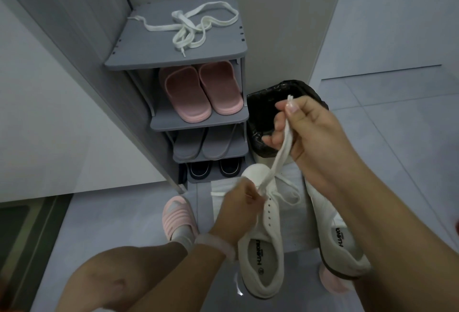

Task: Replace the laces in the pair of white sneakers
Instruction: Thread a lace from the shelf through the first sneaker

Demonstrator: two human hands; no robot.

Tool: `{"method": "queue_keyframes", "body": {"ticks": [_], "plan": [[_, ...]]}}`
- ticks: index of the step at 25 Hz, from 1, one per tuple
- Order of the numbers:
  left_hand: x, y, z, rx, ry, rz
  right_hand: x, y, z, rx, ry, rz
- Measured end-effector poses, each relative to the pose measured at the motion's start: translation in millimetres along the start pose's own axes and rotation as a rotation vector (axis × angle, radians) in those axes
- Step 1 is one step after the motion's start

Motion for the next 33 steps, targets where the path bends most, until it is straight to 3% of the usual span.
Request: {"method": "queue_keyframes", "body": {"ticks": [1,4,6,8,10,12,17,18,20,22,25,29,31,33], "plan": [[-6,5,4,0.035,0.062,0.010,2,6,-5,-0.013,-0.031,-0.032],[-21,12,5,-0.147,-0.165,-0.024,4,12,-11,-0.111,-0.116,-0.070],[-29,11,11,-0.195,-0.069,-0.034,-1,18,3,-0.031,-0.134,-0.115],[-33,9,23,-0.100,0.120,0.026,-10,38,27,0.427,-0.136,-0.183],[-33,14,30,-0.088,0.169,0.002,-13,70,40,0.876,-0.272,-0.290],[-27,20,28,-0.176,0.135,-0.114,-9,100,34,0.990,-0.429,-0.297],[-16,14,27,-0.223,0.148,-0.132,-14,127,34,0.954,-0.166,-0.272],[-13,12,26,-0.333,0.073,-0.157,-15,127,35,0.931,-0.134,-0.274],[-7,2,17,-0.522,-0.234,-0.212,-17,130,35,0.895,-0.116,-0.280],[0,-8,6,-0.581,-0.438,-0.231,-16,134,33,0.915,-0.102,-0.273],[2,-13,-3,-0.716,-0.455,-0.188,-13,126,26,0.981,-0.087,-0.191],[-2,-15,-10,-0.804,-0.481,-0.164,-13,70,12,0.714,0.050,0.027],[-2,-11,-10,-0.755,-0.510,-0.124,-13,47,8,0.614,0.027,0.118],[-4,-6,-6,-0.488,-0.489,-0.031,-13,46,9,0.601,-0.064,0.093]]}}
Point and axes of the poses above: each hand's wrist, its own x-axis away from the middle knuckle, its own z-axis out of the back of the hand, y = z × x, the point moved 1 cm from there along -x, towards the middle knuckle, and after that the axes turned 9 degrees about x, right-handed, at the moved point
